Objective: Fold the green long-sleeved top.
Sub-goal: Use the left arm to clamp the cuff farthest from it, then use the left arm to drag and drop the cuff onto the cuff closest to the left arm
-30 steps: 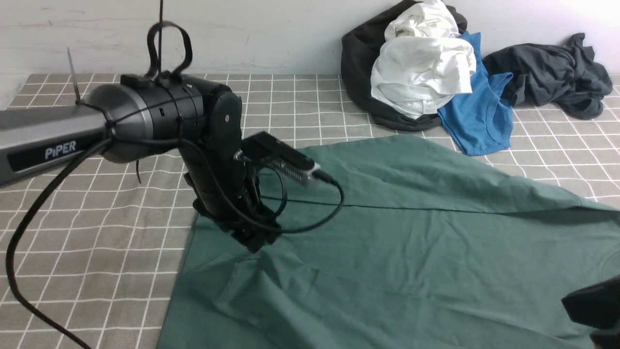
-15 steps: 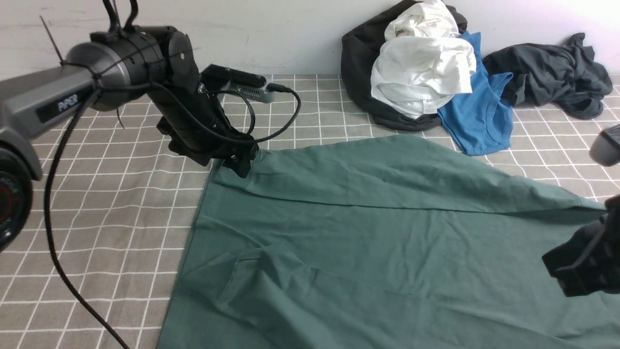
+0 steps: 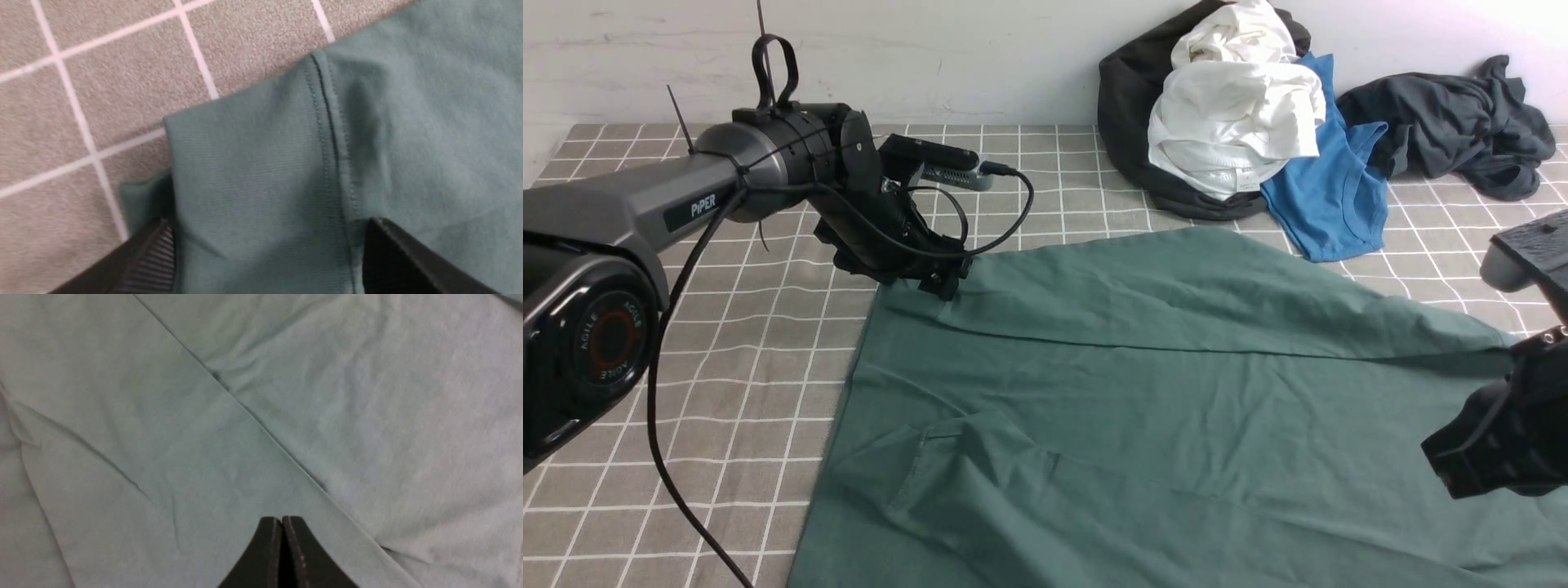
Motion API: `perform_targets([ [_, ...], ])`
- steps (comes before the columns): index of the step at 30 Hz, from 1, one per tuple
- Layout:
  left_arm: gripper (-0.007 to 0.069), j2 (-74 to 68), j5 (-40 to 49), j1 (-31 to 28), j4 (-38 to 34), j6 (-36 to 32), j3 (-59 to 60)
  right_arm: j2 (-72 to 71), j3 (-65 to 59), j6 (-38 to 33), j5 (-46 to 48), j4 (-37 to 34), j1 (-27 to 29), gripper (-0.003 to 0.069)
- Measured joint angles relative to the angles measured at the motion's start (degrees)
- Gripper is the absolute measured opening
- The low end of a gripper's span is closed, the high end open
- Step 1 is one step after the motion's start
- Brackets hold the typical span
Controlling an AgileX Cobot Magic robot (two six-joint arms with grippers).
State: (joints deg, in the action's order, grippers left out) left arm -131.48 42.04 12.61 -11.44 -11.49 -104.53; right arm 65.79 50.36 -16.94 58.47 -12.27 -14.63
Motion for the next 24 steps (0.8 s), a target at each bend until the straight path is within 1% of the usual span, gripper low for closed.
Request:
perform_targets([
  [1,0.0552,-0.2,0.2,0.0,-0.5,0.0,0.0,0.0,0.0,0.0,-0.2,0.0,0.0,-0.0016],
  [5,0.0463,-0.7,1.3,-0.1,-2.0,0.0,-0.2,0.0,0.1,0.1,-0.7,0.0,0.0,-0.0016],
  [7,0.0391,-0.7,1.8,-0.2,-2.6,0.0,-0.2,0.0,0.1,0.1,-0.7,0.0,0.0,-0.0016],
  [11,0.0172,-0.2,3.0,-0.2,-3.5,0.0,-0.3,0.0,0.1,0.1,-0.7,0.0,0.0,-0.0016],
  [12,0.0132,0.1,3.2,-0.3,-3.6,0.0,-0.4,0.0,0.1,0.1,-0.7,0.0,0.0,-0.0016],
  [13,0.0113,0.1,3.3,-0.3,-3.6,0.0,-0.4,0.0,0.1,0.1,-0.7,0.0,0.0,-0.0016],
  [14,0.0062,0.6,3.3,-0.3,-3.6,-0.2,-0.4,0.0,0.1,0.1,-0.7,0.0,0.0,-0.0016],
  [16,0.0034,1.2,3.8,-0.3,-3.6,-0.7,-0.5,0.0,0.1,0.1,-0.7,0.0,0.0,-0.0016],
  [18,0.0033,1.7,4.4,-0.3,-3.6,-0.9,-0.5,0.0,0.1,0.1,-0.8,0.0,0.0,-0.0016],
  [24,0.0033,9.1,13.2,-0.3,-3.6,-1.2,0.4,0.0,0.4,0.1,-0.9,0.0,0.0,-0.0016],
])
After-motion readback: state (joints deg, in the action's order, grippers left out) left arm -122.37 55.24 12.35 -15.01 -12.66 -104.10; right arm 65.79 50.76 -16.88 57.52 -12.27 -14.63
